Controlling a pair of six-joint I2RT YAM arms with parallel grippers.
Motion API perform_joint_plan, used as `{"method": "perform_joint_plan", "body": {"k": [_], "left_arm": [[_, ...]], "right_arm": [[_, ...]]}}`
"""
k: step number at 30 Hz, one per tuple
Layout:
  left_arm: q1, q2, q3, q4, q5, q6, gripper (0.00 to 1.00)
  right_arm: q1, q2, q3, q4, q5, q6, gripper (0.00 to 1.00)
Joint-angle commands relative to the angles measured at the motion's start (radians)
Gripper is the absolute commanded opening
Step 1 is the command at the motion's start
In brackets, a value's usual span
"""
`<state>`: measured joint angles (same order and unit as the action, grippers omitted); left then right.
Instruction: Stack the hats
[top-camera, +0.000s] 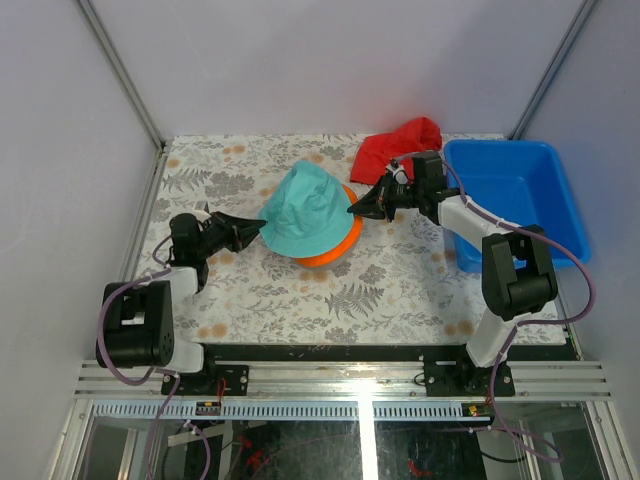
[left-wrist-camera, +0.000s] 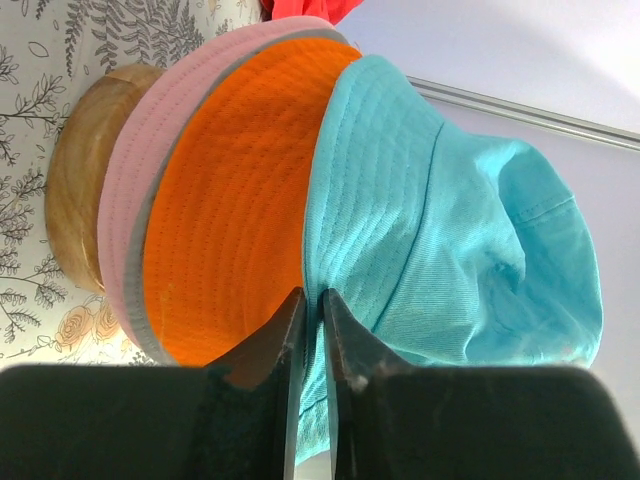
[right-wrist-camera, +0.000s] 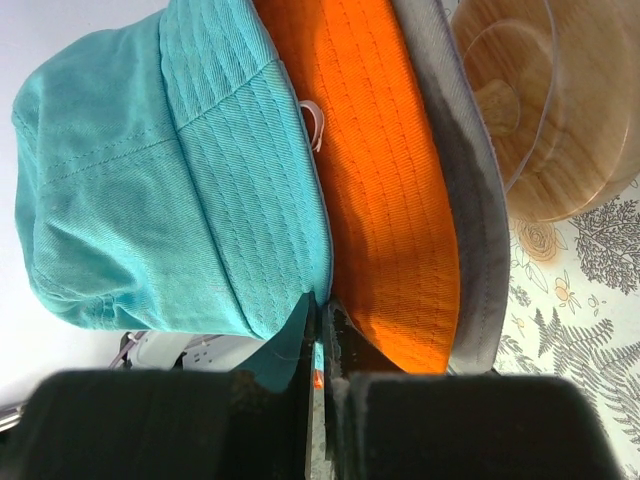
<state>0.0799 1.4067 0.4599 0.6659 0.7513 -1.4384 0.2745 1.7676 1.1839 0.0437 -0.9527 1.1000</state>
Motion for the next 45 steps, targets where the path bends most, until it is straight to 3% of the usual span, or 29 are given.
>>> {"method": "perform_joint_plan", "body": {"k": [1, 3, 13, 30, 38, 45], "left_arm": [[0.010, 0.036, 0.033, 0.085, -0.019, -0.008, 0.06], [0.009, 0.048, 0.045, 0.084, -0.016, -0.005, 0.00], [0.010, 0.140, -0.007, 0.108, -0.008, 0.040, 0.00], [-0.003, 0.436, -0.060, 0.260, 0.004, 0.094, 0.00], [-0.006, 0.500, -0.045, 0.309, 0.023, 0.085, 0.00], [-0.012, 0.345, 0.113, 0.019, 0.016, 0.184, 0.01]], "right_arm": [[0.008, 0.003, 0.008, 0.001, -0.029, -0.012, 0.00], [0.008, 0.003, 0.008, -0.008, -0.029, -0.019, 0.00], [0.005, 0.049, -0.055, 0.019, -0.028, -0.026, 0.00], [-0.049, 0.202, -0.201, 0.065, -0.013, -0.112, 0.00], [-0.065, 0.199, -0.155, -0.039, 0.014, -0.197, 0.00], [-0.053, 0.155, -0.162, -0.055, 0.026, -0.194, 0.00]]}}
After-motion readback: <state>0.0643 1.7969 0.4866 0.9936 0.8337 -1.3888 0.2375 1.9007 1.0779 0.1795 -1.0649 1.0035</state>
